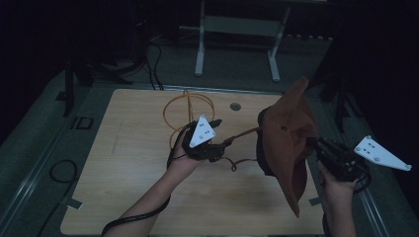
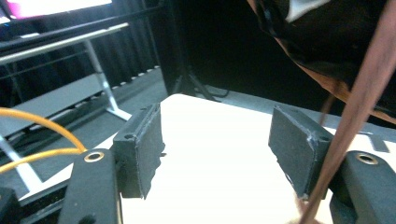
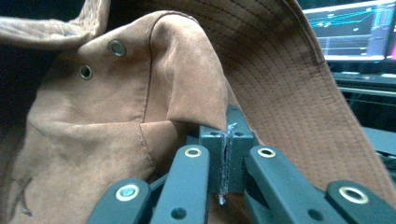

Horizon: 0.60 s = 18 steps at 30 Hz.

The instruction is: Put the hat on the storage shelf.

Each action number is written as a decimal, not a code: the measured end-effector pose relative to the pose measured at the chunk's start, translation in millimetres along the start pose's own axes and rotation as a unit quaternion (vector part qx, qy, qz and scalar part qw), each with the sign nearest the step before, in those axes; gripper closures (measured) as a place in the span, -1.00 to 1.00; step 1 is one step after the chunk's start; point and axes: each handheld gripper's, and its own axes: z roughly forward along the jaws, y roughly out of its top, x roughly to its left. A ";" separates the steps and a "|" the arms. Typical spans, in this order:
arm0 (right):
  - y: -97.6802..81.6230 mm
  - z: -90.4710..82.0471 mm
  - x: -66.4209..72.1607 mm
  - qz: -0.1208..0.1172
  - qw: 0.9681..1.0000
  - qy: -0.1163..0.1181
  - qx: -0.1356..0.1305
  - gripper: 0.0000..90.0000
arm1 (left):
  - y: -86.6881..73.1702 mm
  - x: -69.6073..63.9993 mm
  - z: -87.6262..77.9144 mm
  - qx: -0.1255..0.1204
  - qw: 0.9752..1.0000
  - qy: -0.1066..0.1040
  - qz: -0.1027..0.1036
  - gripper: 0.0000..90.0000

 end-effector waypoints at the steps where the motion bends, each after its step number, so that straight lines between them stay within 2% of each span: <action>1: 1.3 0.4 -0.1 -0.003 1.000 -0.004 0.002 0.98 | -0.8 1.4 -2.4 0.000 1.000 -0.007 -0.005 -0.27; 2: 2.2 1.0 -0.2 -0.005 1.000 -0.007 0.005 0.98 | -1.5 2.3 -5.0 0.003 1.000 -0.010 -0.007 -0.29; 3: 2.9 1.8 -0.3 -0.007 1.000 -0.009 0.007 0.98 | -2.0 2.0 -7.1 0.004 1.000 0.000 -0.003 -0.34; 6: 3.2 4.7 -0.3 -0.010 1.000 -0.019 0.014 0.98 | -3.8 1.6 -13.8 0.013 1.000 -0.008 0.012 -0.44; 7: 3.1 5.3 -0.7 -0.011 1.000 -0.020 0.016 0.98 | -4.5 1.4 -15.6 0.018 1.000 -0.019 0.015 -0.44; 9: 2.7 7.4 -0.5 -0.012 0.999 -0.028 0.020 0.98 | -6.0 -1.8 -18.2 0.030 0.999 -0.014 0.030 -0.52; 10: 2.1 8.3 -0.7 -0.013 0.999 -0.027 0.021 0.98 | -6.9 -3.2 -19.0 0.033 0.999 -0.023 0.036 -0.53; 12: 0.9 11.0 -0.5 -0.011 0.999 -0.028 0.026 0.98 | -7.6 -8.9 -17.9 0.049 0.997 -0.014 0.057 -0.61; 13: 0.0 12.4 0.1 -0.012 0.999 -0.029 0.026 0.98 | -7.7 -12.1 -16.8 0.049 0.996 -0.016 0.067 -0.62; 14: -0.8 13.6 1.1 -0.009 0.999 -0.028 0.027 0.98 | -7.5 -15.4 -15.4 0.051 0.996 -0.007 0.076 -0.65; 16: -2.1 15.9 3.1 -0.009 0.999 -0.029 0.027 0.98 | -6.4 -19.7 -12.3 0.052 0.995 -0.016 0.082 -0.67; 18: -2.8 18.4 4.9 -0.009 0.999 -0.034 0.031 0.98 | -5.5 -26.6 -7.4 0.061 0.993 -0.006 0.103 -0.73</action>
